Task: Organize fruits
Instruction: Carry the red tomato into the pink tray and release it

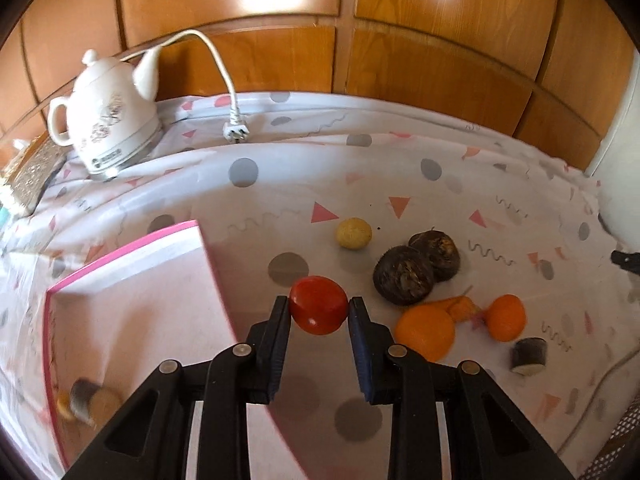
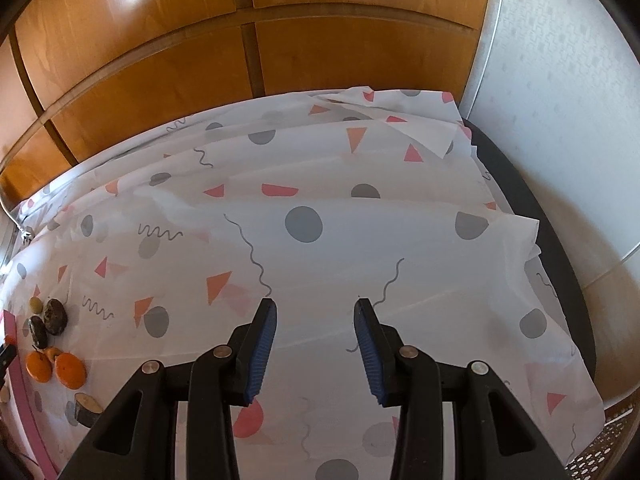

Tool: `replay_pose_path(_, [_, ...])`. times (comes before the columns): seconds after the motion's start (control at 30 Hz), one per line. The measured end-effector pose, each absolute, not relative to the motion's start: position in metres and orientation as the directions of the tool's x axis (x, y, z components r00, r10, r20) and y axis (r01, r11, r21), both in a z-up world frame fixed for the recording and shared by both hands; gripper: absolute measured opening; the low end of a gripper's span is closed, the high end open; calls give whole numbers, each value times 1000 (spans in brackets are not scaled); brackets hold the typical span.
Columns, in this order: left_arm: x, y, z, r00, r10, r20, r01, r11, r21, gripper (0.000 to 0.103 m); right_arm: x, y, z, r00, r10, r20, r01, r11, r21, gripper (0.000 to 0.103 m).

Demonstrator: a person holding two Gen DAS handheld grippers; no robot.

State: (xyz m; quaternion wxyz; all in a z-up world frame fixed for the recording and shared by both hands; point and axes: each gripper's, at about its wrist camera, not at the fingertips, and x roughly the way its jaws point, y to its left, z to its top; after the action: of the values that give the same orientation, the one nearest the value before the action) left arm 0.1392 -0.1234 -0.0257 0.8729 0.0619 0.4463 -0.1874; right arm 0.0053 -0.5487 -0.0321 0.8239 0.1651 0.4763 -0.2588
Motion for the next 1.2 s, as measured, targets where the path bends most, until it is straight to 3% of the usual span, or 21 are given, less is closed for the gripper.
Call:
replay_pose_path(0.3, [105, -86, -4, 585, -281, -761, 303, 946, -117, 29, -2, -558, -32, 408, -279, -869, 626, 778, 44, 41])
replay_pose_path(0.93, [42, 45, -8, 655, -131, -745, -1, 985, -174, 30, -33, -597, -39, 373, -279, -885, 786, 601, 142, 41])
replay_pose_path(1.2, [36, 47, -22, 614, -161, -772, 10, 980, -197, 30, -22, -585, -45, 341, -260, -903, 745, 661, 91, 41])
